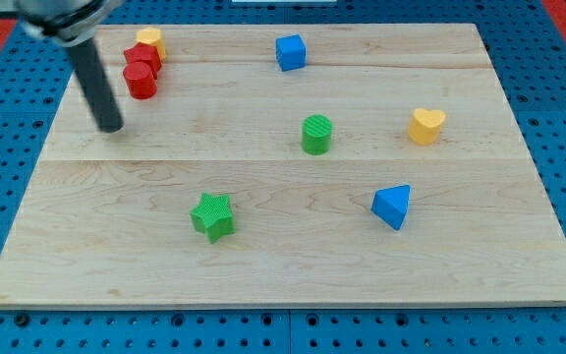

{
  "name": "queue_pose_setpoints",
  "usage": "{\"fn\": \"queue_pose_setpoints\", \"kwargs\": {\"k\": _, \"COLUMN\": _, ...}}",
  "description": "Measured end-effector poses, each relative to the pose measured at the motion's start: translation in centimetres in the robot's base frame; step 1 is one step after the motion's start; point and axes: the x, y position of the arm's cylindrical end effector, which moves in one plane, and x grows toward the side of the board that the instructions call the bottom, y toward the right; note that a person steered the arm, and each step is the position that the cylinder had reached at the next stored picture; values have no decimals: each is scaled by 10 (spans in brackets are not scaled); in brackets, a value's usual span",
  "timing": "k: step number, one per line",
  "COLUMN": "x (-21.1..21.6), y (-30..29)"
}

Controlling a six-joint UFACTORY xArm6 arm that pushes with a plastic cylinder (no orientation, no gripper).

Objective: Move green star closer to red circle

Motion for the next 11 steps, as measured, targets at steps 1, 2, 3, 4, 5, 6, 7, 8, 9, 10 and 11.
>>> {"fn": "queue_pose_setpoints", "kwargs": {"k": 1, "x": 45, "y": -13}}
{"fn": "queue_pose_setpoints", "kwargs": {"k": 2, "x": 112, "y": 22}}
{"fn": "queue_pose_setpoints", "kwargs": {"k": 3, "x": 177, "y": 90}}
{"fn": "queue_pose_setpoints", "kwargs": {"k": 4, "x": 188, "y": 176}}
{"fn": "queue_pose_setpoints", "kwargs": {"k": 5, "x": 144, "y": 196}}
{"fn": "queue_pose_setpoints", "kwargs": {"k": 6, "x": 120, "y": 163}}
{"fn": "queue_pose_setpoints", "kwargs": {"k": 7, "x": 119, "y": 113}}
{"fn": "queue_pose_setpoints", "kwargs": {"k": 8, "x": 91, "y": 83}}
{"fn": "queue_pose_setpoints", "kwargs": {"k": 9, "x": 52, "y": 82}}
{"fn": "queue_pose_setpoints", "kwargs": {"k": 10, "x": 23, "y": 82}}
{"fn": "queue_pose_setpoints", "kwargs": {"k": 11, "x": 12, "y": 92}}
